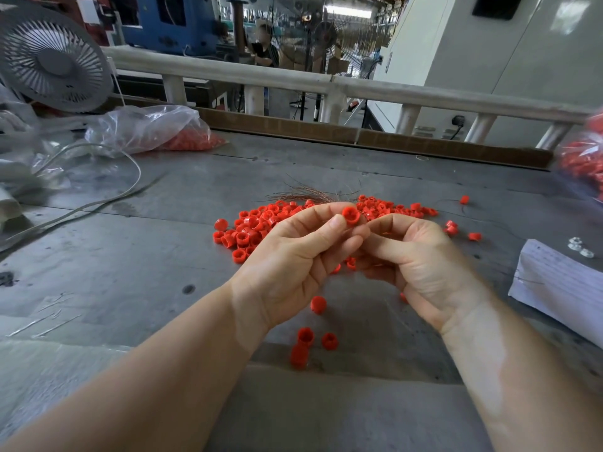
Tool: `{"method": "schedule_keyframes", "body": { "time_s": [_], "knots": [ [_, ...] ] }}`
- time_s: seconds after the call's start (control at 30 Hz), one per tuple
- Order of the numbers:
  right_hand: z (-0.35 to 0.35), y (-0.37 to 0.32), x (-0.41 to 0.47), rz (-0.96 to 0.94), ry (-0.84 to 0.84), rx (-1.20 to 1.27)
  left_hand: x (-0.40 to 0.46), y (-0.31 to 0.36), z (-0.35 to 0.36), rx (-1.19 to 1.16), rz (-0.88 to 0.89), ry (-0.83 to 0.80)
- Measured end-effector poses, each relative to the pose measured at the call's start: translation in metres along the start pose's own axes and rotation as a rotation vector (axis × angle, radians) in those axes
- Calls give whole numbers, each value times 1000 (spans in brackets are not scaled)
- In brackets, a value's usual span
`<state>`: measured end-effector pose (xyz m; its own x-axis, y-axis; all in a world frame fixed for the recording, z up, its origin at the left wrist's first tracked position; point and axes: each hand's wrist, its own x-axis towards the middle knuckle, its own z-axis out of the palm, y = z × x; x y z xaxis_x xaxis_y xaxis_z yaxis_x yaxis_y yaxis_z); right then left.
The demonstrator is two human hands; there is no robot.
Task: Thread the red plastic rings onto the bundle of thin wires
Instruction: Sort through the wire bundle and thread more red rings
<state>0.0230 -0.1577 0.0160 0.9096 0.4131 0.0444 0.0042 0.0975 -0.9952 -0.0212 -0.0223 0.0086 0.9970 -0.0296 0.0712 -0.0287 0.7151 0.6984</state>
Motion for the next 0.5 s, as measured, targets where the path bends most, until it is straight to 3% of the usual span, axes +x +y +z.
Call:
{"method": "schedule_keyframes", "body": {
  "time_s": [0.23, 0.5],
  "knots": [
    [-5, 4, 5, -302, 113, -141, 2, -2, -2, 67, 22, 91],
    [3, 0, -1, -582, 34, -478, 0, -1, -1, 118, 14, 117]
  ]
}}
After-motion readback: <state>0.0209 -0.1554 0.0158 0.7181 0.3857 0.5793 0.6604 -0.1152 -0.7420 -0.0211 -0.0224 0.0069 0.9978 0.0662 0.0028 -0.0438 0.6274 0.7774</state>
